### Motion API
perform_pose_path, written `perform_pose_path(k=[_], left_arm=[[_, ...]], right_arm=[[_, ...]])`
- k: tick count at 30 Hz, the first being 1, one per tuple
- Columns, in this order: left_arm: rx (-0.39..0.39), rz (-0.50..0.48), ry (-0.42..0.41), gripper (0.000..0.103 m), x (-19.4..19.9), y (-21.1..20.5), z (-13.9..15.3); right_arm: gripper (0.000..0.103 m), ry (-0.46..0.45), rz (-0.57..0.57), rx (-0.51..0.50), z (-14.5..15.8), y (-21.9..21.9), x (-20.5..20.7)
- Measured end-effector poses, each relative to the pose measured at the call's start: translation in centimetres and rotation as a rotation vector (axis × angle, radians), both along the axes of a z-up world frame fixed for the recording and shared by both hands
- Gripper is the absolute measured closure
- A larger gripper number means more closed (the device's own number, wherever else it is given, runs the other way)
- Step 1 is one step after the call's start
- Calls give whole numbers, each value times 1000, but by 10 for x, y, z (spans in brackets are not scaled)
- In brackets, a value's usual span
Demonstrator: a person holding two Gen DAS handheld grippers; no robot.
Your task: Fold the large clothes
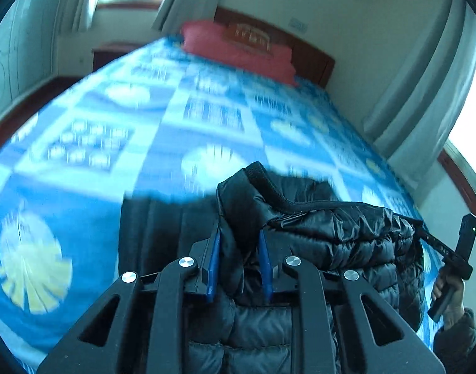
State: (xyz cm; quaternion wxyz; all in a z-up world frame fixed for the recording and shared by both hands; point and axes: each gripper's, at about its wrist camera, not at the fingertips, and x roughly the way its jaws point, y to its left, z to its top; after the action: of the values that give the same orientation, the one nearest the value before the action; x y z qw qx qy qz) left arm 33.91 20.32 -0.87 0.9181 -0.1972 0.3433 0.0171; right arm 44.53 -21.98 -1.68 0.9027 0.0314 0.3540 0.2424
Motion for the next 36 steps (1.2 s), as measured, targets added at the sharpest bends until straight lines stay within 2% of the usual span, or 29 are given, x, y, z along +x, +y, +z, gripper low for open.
perform_pose_path(k=[4, 8, 11, 13, 16, 19, 21, 23, 25, 27, 29, 32, 33, 36], left_arm=[[23, 45, 7, 81, 39, 8, -2], [64, 93, 90, 81, 73, 14, -39], [91, 116, 139, 81, 83, 16, -67], [87, 127, 152, 80, 85, 20, -79], [78, 137, 165, 78, 86, 22, -89], [53, 136, 163, 74, 85, 24, -86], [44, 138, 160, 70, 78, 27, -78], [37, 151, 139, 61, 67, 28, -63], [44, 184, 110, 59, 54, 27, -47], [61, 221, 62, 59, 41, 19, -29], [34, 164, 16, 59, 39, -6, -17], [69, 62, 12, 59, 54, -52, -16], [82, 11, 25, 59, 66, -74, -22], [73, -54, 78, 59, 90, -109, -46]], right_arm=[[92, 31, -33, 14, -10, 14, 42], [92, 78, -52, -77, -46, 36, 72], [91, 137, -66, -132, -77, 42, 85], [88, 163, -77, -132, -90, 41, 91], [86, 167, -82, -138, -96, 43, 92], [83, 171, -85, -128, -94, 42, 91], [71, 162, -90, -112, -87, 37, 87], [63, 126, -118, -96, -73, 32, 77], [62, 83, -132, -71, -56, 32, 63], [62, 57, -99, -46, -45, 42, 51], [62, 42, -51, -49, -39, 61, 41], [62, 49, 32, -56, -39, 104, 32], [62, 51, 48, -59, -40, 115, 31], [62, 67, 94, -83, -51, 148, 31]])
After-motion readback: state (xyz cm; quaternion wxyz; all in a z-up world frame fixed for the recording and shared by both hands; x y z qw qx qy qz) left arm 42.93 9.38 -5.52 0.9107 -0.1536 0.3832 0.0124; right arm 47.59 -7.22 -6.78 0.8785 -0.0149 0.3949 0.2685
